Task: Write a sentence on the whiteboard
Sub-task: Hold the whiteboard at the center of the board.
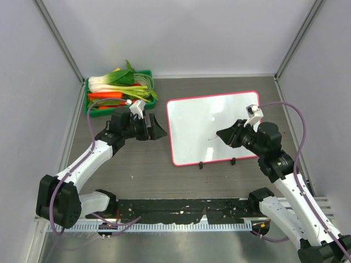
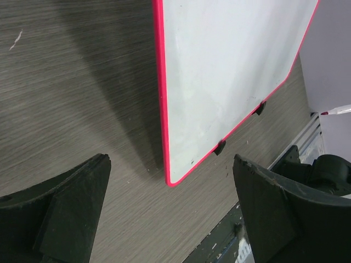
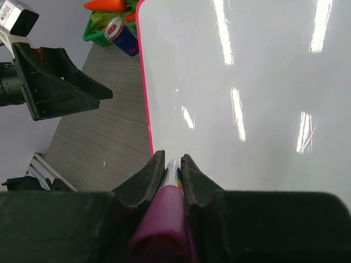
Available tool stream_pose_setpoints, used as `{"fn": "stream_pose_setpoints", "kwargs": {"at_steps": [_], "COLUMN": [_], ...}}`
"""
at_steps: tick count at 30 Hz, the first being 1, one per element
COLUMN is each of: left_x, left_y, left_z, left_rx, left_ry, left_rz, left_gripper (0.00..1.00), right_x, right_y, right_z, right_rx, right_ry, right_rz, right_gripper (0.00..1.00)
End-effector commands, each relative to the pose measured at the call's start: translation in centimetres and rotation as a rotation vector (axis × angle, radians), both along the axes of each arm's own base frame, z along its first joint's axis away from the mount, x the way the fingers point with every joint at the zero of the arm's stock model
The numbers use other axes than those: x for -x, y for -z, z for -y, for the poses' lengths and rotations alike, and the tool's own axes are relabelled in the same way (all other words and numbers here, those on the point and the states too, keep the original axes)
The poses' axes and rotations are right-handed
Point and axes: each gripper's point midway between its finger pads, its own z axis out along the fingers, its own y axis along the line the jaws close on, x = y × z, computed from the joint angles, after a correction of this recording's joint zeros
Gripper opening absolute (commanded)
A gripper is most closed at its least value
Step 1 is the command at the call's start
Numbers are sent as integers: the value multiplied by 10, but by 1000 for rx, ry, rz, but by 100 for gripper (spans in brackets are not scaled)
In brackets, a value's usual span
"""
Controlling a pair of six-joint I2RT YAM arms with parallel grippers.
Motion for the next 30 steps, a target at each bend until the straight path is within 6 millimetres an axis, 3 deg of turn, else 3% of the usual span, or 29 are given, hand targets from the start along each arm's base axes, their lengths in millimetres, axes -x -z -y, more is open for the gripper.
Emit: {"fn": "stream_pose_setpoints", "kwargs": {"at_steps": [1, 6, 9, 10, 11, 12, 15, 22, 30], "left_x": [4, 16, 17, 17, 16, 15, 14, 14, 2], "left_y": [-13, -16, -19, -20, -21, -21, -20, 3, 6], "left_z": [4, 7, 8, 8, 8, 7, 5, 1, 2], "left_rx": [61, 53, 61, 66, 64, 58, 48, 17, -3], "left_ry": [3, 79, 88, 92, 88, 84, 75, 58, 48], "left_rz": [15, 13, 25, 34, 45, 50, 57, 18, 25], "left_gripper": [96, 97, 97, 97, 97, 97, 98, 97, 98], "right_x": [-19, -42, -51, -52, -55, -56, -62, -53, -50], "right_y": [-21, -39, -37, -28, -33, -22, -24, -15, -14], "right_z": [1, -10, -17, -18, -19, -20, -23, -17, -6], "right_rx": [-67, -80, -111, -112, -135, -142, -162, -75, -1], "right_ry": [62, 51, 41, 45, 43, 46, 36, 21, 42], "right_rz": [48, 30, 12, -4, 34, 29, 60, 89, 111], "right_gripper": [1, 1, 2, 1, 1, 1, 1, 1, 1]}}
